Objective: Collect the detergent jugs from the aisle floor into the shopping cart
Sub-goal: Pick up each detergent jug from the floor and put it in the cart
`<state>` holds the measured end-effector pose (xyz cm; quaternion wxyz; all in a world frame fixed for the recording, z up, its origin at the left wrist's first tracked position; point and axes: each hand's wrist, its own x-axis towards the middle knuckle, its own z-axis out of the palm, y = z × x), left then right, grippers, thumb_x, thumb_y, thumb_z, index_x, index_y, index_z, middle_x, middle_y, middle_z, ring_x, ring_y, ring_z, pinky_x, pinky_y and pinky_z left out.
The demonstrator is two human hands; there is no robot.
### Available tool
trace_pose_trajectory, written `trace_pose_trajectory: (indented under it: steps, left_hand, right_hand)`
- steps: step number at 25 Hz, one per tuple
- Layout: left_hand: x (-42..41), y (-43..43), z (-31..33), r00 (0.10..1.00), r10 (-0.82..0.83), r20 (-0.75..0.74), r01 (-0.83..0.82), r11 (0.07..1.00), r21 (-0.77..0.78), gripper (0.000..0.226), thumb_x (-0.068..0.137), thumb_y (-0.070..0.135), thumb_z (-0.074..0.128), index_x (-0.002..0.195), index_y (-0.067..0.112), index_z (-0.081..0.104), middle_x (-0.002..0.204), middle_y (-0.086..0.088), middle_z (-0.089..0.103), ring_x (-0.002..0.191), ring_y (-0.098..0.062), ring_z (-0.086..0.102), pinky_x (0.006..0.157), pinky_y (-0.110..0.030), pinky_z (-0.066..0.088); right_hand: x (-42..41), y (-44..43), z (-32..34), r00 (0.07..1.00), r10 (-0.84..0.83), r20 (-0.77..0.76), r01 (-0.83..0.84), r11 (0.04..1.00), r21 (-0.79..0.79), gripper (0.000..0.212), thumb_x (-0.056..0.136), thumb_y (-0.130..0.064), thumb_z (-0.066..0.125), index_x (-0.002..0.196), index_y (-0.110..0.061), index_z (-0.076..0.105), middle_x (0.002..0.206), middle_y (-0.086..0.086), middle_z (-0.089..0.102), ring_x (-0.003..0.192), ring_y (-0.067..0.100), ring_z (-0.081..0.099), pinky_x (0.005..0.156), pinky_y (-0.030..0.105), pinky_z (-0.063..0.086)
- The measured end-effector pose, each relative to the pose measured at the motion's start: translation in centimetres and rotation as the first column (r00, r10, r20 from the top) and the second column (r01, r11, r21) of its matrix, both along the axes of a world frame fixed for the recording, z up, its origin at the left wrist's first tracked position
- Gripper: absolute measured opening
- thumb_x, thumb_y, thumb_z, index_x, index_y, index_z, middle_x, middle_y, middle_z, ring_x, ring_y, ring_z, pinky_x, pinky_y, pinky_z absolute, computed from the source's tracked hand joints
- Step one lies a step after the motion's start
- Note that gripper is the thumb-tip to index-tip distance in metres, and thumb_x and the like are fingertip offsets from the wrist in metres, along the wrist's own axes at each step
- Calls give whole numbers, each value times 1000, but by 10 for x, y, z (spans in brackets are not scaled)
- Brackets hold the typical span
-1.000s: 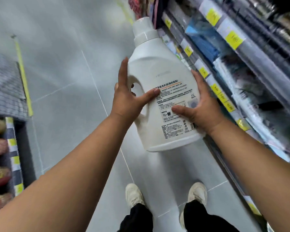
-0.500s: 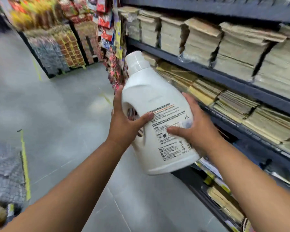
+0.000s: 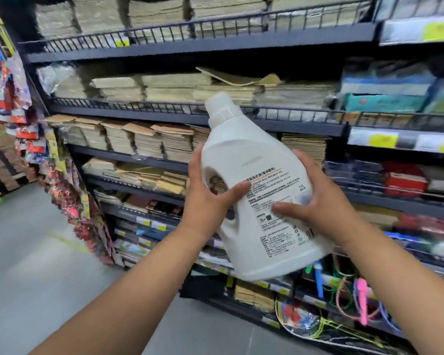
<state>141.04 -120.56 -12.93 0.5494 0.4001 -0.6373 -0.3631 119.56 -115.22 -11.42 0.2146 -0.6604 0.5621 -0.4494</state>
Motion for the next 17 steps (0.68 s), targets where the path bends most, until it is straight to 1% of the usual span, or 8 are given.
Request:
trace_pose_trajectory:
  steps: [2,3,7,9,11,13,15,17]
  left_hand:
    - [-73,29,5,994,-105,-8,105,994,-6,104,58,53,86,136,56,17,142,16,44,128,-11,48,102,-39,46]
    - [-105,40,6,988,-152,-7,151,988,-15,104,57,55,86,134,59,16,142,17,44,128,-9,47,106,-44,43]
    - [-244,90,7,914,-404,-35,404,915,-2,108,60,47,87,141,51,16,143,14,45,128,-7,48,96,-34,51]
    - [-314,108,6,859,-511,-29,511,859,-3,107,57,51,88,139,53,19,143,15,47,129,-7,48,103,-41,46]
    - [-393,125,2,778,-628,-11,628,778,8,107,57,51,87,140,49,20,141,17,47,128,-3,48,107,-39,41]
    - [-458,147,2,682,-730,-41,731,683,10,102,60,45,88,139,48,23,139,20,48,124,4,49,102,-27,42]
    - [-531,171,-2,552,-829,-86,832,554,-2,97,59,41,90,133,50,27,133,23,50,118,11,51,95,-16,43]
    - [-602,193,-9,442,-890,-110,896,443,15,101,55,43,90,135,49,29,134,16,54,120,0,54,98,-24,47]
  right_hand:
    - [-68,51,6,994,-103,-21,103,995,-10,97,50,-54,86,127,-66,28,120,-21,58,109,9,57,93,38,45]
    - [-96,73,8,987,-157,-26,156,988,-15,97,49,-57,85,126,-68,27,123,-18,58,111,10,56,95,39,45]
    - [-207,169,10,927,-374,-29,375,927,11,100,49,-60,84,124,-74,20,130,-14,52,117,13,52,97,39,44]
    - [-259,212,8,862,-505,-45,506,862,17,101,48,-67,81,129,-71,20,134,-11,51,120,15,50,100,42,43]
    - [-311,254,5,781,-623,-34,624,781,19,104,49,-69,79,135,-65,22,135,-12,51,122,14,50,101,45,43]
    - [-353,288,2,715,-699,-19,699,714,38,101,51,-64,82,134,-63,25,131,-15,55,118,11,54,98,44,46]
    - [-395,325,1,611,-792,-13,791,609,59,96,53,-57,85,129,-69,26,126,-20,56,114,8,56,95,39,47]
    - [-432,356,1,495,-868,-26,868,493,62,93,56,-48,87,120,-75,25,122,-24,56,109,-1,55,91,26,45]
